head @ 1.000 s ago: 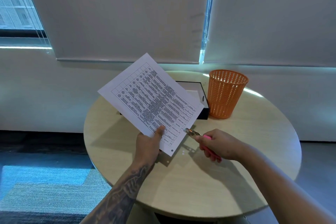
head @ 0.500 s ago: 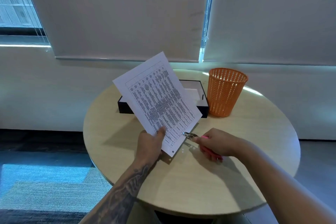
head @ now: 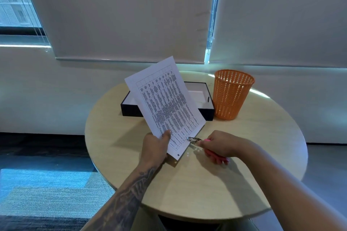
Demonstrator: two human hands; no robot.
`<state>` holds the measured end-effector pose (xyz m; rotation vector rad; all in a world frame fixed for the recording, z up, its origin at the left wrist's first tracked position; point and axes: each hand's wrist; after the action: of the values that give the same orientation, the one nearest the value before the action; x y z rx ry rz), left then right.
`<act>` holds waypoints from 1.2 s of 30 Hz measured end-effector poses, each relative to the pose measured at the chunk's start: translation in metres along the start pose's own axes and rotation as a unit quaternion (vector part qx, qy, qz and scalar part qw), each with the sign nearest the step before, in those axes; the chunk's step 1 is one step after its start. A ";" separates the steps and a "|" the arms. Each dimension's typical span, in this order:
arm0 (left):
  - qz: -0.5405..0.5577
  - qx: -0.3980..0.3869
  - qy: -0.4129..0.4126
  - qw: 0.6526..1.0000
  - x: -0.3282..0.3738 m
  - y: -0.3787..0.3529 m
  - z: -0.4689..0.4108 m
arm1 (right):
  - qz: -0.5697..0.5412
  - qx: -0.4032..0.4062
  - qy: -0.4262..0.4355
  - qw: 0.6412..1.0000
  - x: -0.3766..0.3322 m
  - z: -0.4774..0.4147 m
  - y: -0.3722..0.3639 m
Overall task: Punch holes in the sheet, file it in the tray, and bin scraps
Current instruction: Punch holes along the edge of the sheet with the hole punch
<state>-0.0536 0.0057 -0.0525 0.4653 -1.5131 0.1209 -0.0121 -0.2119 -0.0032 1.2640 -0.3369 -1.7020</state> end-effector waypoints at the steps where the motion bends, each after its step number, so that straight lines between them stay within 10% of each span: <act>1: -0.005 -0.002 0.001 1.000 0.000 0.000 0.000 | 0.006 0.000 -0.003 1.000 -0.002 0.000 0.000; 22: -0.039 -0.010 0.002 0.999 0.003 -0.004 0.001 | 0.069 0.010 -0.040 0.997 -0.014 0.004 -0.003; 36: 0.037 0.026 -0.007 0.999 0.015 0.037 -0.006 | -0.110 0.025 0.053 0.992 0.015 0.022 0.015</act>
<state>-0.0602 0.0387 -0.0298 0.4535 -1.5438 0.2155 -0.0231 -0.2383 0.0079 1.4678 -0.1824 -1.8111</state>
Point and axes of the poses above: each hand's wrist, its own z-axis away from the middle knuckle, its own y-axis out of the back of the hand, x = y × z, and after that the axes turned 4 degrees about -z, right-handed
